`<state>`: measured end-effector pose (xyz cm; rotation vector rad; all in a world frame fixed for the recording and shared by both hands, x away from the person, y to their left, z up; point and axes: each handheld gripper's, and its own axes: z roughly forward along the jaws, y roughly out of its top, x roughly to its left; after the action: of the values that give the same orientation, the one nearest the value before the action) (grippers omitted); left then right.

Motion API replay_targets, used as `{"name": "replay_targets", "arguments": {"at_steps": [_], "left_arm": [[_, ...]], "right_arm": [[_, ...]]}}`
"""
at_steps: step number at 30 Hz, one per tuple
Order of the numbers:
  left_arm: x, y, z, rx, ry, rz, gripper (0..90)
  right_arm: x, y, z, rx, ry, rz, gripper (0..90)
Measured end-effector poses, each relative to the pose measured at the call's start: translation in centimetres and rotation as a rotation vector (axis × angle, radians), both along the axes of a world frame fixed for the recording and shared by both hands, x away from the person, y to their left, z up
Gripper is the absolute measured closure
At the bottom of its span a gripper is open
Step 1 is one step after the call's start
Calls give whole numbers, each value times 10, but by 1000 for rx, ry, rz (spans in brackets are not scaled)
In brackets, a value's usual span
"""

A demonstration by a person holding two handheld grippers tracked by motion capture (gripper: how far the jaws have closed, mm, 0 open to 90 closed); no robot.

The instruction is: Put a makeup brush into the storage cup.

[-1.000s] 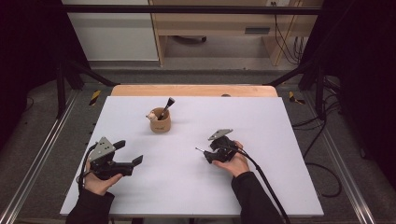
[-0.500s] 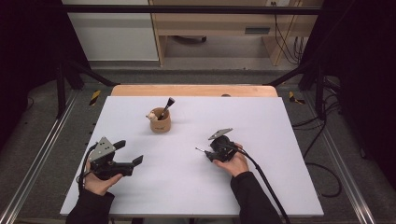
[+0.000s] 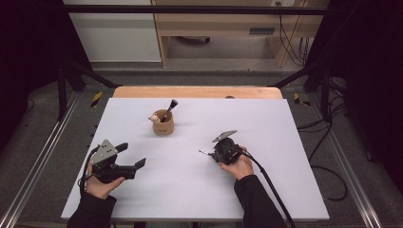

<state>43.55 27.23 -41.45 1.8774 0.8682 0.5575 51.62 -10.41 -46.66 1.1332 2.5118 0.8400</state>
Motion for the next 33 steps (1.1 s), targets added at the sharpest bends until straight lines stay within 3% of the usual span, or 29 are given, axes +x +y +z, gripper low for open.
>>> {"name": "replay_targets", "arguments": {"at_steps": [17, 27, 30, 33], "left_arm": [[0, 0, 0, 3, 0, -1, 104], [0, 0, 0, 2, 1, -1, 105], [0, -1, 0, 3, 2, -2, 105], [0, 0, 0, 2, 2, -2, 105]], "right_arm": [[-1, -1, 1, 13, 15, -9, 841], [-2, -1, 0, 23, 23, -42, 856], [-3, -1, 1, 28, 35, -50, 851], [-4, -1, 3, 37, 28, -40, 757]]}}
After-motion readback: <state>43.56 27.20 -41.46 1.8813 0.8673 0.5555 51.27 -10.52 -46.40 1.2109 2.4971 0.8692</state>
